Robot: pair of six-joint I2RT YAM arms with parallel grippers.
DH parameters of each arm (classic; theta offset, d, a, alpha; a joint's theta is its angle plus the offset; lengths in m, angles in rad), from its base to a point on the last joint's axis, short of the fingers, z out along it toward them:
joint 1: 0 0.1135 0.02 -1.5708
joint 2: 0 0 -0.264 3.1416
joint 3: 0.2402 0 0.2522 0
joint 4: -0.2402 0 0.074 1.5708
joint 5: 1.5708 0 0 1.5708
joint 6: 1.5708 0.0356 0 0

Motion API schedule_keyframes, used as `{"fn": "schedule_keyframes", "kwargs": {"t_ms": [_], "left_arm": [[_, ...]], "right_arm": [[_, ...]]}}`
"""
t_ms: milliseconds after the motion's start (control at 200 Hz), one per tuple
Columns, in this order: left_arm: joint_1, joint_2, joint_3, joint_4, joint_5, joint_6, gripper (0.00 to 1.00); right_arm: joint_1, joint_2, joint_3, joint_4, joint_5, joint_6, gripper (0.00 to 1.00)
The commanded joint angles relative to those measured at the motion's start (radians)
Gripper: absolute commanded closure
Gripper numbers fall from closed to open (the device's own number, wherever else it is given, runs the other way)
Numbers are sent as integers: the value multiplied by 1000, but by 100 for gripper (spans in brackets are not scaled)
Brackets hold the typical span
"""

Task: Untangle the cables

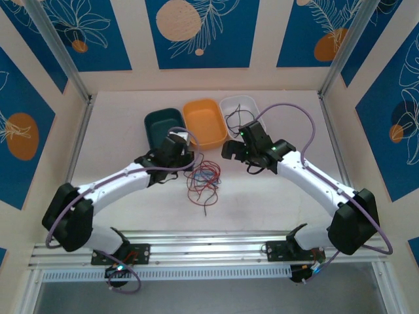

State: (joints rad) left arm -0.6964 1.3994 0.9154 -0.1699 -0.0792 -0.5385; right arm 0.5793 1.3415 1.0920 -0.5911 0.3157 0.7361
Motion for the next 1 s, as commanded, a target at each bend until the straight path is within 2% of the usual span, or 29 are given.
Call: {"fn": "schedule_keyframes", "kwargs": {"t_ms": [0, 110, 310, 555, 875, 990], "left_arm": [[-12, -63, 1, -34, 69, 127, 100], [-12, -123, -32, 24, 88, 180, 100], [-12, -180, -92, 183, 123, 223, 100], [-11, -183, -129, 282, 166, 219, 100], [-12, -189, -161, 319, 180, 187, 100], [-12, -184, -166, 325, 184, 180, 100]], "right_arm": [[-17, -28, 50, 32, -119, -31, 1], [-31, -17, 75, 64, -213, -33, 1], [-64, 43, 92, 115, -332, 19, 19], [-96, 177, 89, 203, -487, 95, 30], [-92, 382, 96, 313, -582, 188, 46], [-78, 426, 101, 343, -597, 204, 48]]}}
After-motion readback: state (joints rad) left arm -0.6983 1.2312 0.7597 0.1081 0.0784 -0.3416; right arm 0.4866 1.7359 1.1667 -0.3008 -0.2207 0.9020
